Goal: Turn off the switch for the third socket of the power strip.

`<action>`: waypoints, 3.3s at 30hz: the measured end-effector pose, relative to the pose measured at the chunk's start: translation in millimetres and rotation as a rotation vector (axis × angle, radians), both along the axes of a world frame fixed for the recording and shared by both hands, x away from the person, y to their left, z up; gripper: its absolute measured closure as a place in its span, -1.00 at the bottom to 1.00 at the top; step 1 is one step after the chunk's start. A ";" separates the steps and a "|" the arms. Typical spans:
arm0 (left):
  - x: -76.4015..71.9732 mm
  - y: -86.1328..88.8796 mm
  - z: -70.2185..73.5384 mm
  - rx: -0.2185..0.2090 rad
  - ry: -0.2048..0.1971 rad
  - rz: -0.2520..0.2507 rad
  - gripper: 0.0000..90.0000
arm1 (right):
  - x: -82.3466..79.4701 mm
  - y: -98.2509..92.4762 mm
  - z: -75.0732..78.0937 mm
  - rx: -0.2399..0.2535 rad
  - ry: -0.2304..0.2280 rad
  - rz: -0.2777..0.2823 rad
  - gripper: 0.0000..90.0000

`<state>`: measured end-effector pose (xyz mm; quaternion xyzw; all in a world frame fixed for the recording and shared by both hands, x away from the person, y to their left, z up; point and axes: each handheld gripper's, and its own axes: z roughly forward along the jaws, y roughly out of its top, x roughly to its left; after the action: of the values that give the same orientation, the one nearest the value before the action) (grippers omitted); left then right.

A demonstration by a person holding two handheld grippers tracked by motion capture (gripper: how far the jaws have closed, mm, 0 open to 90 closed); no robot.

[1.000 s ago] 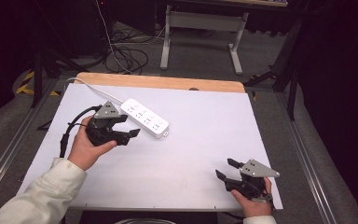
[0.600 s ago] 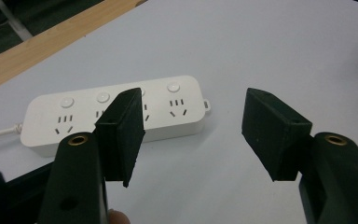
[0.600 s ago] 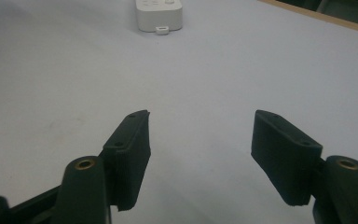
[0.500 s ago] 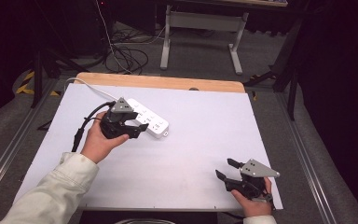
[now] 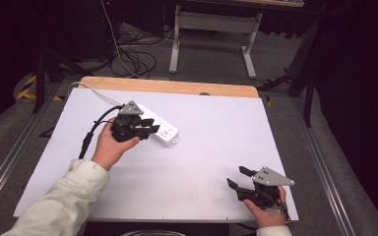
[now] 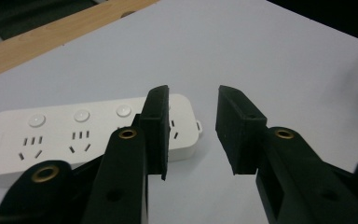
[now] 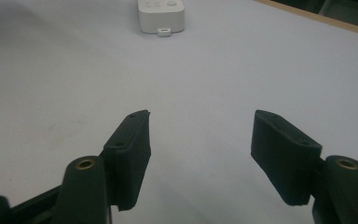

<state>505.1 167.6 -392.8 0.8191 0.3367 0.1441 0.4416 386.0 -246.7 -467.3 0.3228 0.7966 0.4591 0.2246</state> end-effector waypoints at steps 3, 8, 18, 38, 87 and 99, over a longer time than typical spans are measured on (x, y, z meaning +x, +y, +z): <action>5.0 -2.2 -5.6 0.010 -0.023 0.003 0.53 | 0.1 0.0 -0.1 0.000 0.000 0.000 -0.16; 16.8 -3.0 -17.0 -0.007 -0.035 0.011 0.82 | -0.2 -0.2 0.0 0.002 -0.004 0.001 -0.15; 34.4 -4.5 -33.9 -0.047 -0.043 0.038 0.99 | -0.5 -0.4 -0.5 0.002 -0.005 0.013 -0.10; 60.0 -10.6 -66.3 -0.077 -0.058 0.096 0.99 | -0.1 -0.2 -2.0 0.001 0.004 0.016 -0.08; 68.3 -27.7 -89.5 -0.012 -0.063 0.229 1.00 | 0.1 -0.4 -3.0 0.003 0.007 0.031 -0.07; 68.4 -28.9 -89.0 0.008 -0.062 0.243 1.00 | 0.3 0.1 -3.4 -0.001 0.010 0.034 -0.06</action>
<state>573.5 138.7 -481.9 0.7690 0.4189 0.2232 0.4281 386.3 -246.6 -470.7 0.3113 0.8034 0.4608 0.2127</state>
